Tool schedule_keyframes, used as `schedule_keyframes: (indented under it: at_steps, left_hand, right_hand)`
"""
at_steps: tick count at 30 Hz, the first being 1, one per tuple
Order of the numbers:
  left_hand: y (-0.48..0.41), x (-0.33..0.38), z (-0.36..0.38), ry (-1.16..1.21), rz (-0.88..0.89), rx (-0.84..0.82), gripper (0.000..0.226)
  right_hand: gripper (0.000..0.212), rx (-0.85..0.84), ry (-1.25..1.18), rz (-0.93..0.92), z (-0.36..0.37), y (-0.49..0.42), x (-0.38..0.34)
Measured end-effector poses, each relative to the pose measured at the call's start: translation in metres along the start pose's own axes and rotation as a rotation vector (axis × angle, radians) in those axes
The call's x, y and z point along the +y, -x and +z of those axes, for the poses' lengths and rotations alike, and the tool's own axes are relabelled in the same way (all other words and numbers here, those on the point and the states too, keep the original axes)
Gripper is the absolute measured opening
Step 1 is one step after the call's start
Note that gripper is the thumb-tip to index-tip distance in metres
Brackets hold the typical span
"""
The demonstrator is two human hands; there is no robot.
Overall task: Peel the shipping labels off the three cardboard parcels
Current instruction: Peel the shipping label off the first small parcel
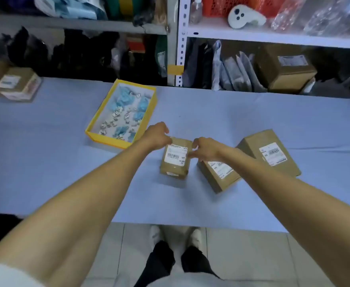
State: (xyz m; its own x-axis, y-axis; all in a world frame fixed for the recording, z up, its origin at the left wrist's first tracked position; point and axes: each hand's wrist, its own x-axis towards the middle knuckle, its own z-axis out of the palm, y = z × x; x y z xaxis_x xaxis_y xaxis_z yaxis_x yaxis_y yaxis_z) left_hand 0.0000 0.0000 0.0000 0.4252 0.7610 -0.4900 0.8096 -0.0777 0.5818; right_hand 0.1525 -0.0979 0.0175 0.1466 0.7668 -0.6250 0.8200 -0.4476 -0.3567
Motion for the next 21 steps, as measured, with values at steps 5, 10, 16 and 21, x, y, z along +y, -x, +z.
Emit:
schedule_keyframes:
  at_steps: [5, 10, 16, 21]
  left_hand:
    - [0.006, -0.041, 0.043, 0.243, -0.214, -0.101, 0.078]
    - [0.015, -0.061, 0.077, 0.390, -0.161, 0.035, 0.071]
    - [0.024, -0.057, 0.084, 0.434, -0.120, 0.115, 0.064]
    - [0.048, -0.049, 0.100, 0.499, -0.066, 0.130, 0.067]
  right_hand:
    - [0.064, -0.044, -0.194, -0.011, 0.058, -0.016, 0.009]
    - [0.089, 0.106, -0.411, -0.091, 0.119, -0.028, 0.014]
    - [0.085, 0.305, -0.716, -0.141, 0.124, -0.015, 0.014]
    - [0.092, 0.325, -0.732, -0.145, 0.122, 0.002, 0.031]
